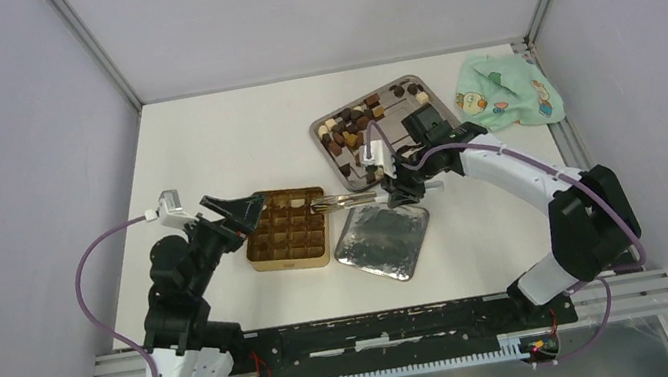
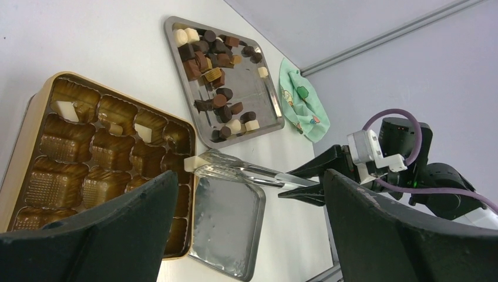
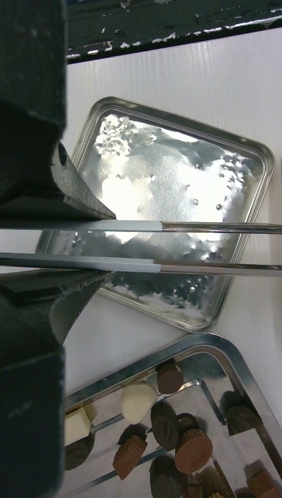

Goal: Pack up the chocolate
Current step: Place the fake chocolate in the packing box.

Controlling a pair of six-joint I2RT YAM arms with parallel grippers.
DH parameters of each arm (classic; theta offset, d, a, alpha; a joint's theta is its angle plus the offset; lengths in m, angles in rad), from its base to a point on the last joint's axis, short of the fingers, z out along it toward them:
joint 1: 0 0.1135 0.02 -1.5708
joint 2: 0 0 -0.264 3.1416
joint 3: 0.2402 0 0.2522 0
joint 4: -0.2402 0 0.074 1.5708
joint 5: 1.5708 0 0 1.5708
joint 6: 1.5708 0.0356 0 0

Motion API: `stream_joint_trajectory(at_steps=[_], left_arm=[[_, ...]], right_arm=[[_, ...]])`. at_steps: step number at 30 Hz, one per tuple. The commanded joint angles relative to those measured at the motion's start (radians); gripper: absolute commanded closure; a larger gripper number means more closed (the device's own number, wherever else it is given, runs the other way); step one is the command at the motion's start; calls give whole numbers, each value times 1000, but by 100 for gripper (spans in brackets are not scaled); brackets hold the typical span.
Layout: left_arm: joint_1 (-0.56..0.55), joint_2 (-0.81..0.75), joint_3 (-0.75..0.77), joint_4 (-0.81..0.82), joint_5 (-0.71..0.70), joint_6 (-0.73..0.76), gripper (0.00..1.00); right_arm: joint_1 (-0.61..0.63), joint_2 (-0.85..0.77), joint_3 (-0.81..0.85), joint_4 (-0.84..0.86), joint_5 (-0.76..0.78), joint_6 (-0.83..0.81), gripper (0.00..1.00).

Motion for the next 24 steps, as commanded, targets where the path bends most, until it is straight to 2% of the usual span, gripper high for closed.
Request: stream_joint_trajectory(at_steps=[1,8,24], left_arm=[[-2,-9,1,11,-10,-38,3],[-2,-12,0,4,-13,-36,3],[-2,-3,5,6,-13,-36,3]], right_arm=[[23,22,54,53,30,32,91],[45,46,74,55,50,43,85],[56,55,84,57,61,55,62]])
